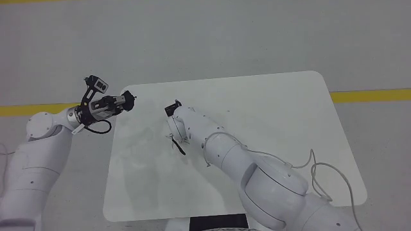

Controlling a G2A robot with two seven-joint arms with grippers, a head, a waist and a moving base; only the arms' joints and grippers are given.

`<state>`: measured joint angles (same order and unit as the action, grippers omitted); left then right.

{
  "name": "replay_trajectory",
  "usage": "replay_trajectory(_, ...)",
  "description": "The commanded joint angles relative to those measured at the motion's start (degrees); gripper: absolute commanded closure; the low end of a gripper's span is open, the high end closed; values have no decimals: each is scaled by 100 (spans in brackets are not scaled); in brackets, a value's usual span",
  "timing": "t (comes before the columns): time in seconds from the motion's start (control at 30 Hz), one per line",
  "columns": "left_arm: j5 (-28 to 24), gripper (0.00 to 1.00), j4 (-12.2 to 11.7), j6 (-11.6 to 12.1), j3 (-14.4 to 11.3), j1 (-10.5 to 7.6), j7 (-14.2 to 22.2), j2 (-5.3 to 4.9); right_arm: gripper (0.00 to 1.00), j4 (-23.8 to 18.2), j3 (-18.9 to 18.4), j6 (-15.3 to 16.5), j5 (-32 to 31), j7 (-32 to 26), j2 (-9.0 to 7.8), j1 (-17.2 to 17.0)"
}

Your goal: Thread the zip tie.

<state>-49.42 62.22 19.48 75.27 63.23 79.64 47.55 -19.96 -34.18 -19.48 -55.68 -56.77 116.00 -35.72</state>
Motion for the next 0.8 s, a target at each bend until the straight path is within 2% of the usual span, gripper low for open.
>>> replay_trajectory(0.0, 0, 100, 0, 0, 0, 0, 0, 0, 100, -4, -13, 0, 25, 8, 0, 16)
replay_trajectory(0.5, 0, 100, 0, 0, 0, 0, 0, 0, 100, -99, -127, 0, 188, -21, 0, 214)
replay_trajectory(0.77, 0, 100, 0, 0, 0, 0, 0, 0, 100, -79, -193, 0, 331, 144, 0, 279)
